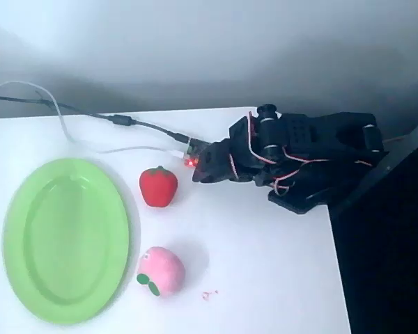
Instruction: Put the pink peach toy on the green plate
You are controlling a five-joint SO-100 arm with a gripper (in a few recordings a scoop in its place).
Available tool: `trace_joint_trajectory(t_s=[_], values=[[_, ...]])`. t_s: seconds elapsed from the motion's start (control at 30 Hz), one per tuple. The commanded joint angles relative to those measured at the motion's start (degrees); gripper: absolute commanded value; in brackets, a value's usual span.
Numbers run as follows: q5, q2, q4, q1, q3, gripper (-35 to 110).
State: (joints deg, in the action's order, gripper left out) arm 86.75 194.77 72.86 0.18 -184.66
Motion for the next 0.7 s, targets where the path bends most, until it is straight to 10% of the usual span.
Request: trace_joint_trajectory(t_s=[0.0,0.67], values=[[0.9,1.1,1.1,2.5,-3.3,0],[5.6,-7.7,-4.6,-0.8,12.0,0]])
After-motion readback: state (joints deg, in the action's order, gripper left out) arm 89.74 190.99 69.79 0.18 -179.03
